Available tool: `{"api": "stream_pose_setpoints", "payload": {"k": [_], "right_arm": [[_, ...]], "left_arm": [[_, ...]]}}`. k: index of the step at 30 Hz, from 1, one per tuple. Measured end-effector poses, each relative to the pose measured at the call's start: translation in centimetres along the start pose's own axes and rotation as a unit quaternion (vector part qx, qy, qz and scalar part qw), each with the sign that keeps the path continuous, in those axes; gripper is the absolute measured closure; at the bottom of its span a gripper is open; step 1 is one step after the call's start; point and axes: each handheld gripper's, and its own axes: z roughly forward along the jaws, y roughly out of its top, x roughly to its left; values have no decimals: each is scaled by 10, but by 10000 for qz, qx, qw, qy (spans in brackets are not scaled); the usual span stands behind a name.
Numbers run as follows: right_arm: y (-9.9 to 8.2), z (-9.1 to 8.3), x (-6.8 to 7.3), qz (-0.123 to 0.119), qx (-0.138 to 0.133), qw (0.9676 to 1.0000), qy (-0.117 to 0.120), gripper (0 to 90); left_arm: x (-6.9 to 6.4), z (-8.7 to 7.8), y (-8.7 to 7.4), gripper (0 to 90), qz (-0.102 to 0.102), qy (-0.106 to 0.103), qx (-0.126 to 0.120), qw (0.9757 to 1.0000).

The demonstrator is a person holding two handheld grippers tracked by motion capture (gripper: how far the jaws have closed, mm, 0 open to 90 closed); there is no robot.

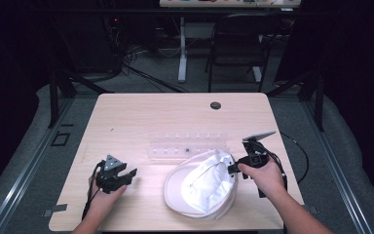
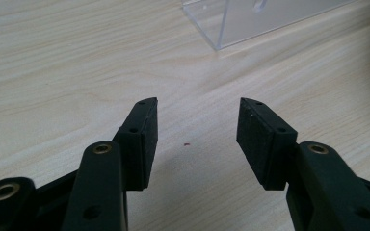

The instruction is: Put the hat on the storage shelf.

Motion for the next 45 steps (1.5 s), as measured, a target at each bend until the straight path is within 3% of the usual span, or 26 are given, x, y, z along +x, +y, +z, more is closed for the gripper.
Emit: {"api": "stream_pose_setpoints", "payload": {"k": [5, 11, 13, 14, 17, 22, 23, 30, 32, 35, 39, 45], "right_arm": [[4, -4, 12, -87, 142, 9991, -381, 802], [11, -14, 23, -259, 382, 9955, -828, 802], [13, -17, 26, -263, 382, 9946, -926, 803], [14, -21, 26, -343, 541, 9931, -983, 803], [14, -23, 29, -213, 476, 9922, -1133, 804], [17, -30, 32, -333, 721, 9874, -1368, 805], [17, -30, 33, -312, 664, 9874, -1402, 805], [22, -38, 39, -300, 764, 9863, -1434, 808], [22, -38, 41, -247, 667, 9867, -1464, 808], [25, -45, 43, -317, 825, 9847, -1500, 809], [27, -49, 47, -237, 756, 9856, -1491, 810], [32, -61, 52, -270, 874, 9852, -1447, 811]], "left_arm": [[0, 0, 0, 504, -11, 6, -3, 10000], [0, 0, 0, 505, -9, 7, -13, 10000], [0, 0, 0, 504, -7, 4, -11, 10000], [0, 0, 0, 505, -5, 7, -11, 10000], [0, 0, 0, 505, -3, 7, -5, 10000], [-1, 0, 0, 504, 13, 1, 16, 10000], [-1, 0, 0, 505, 13, 11, 13, 10000], [-1, 0, 0, 505, 12, -12, 42, 10000], [-1, 0, 0, 505, 11, -9, 40, 10000], [-1, 0, 0, 505, 13, -7, 39, 10000], [-1, 0, 0, 505, 29, -16, 53, 10000], [-1, 0, 0, 505, 34, -15, 51, 10000]]}}
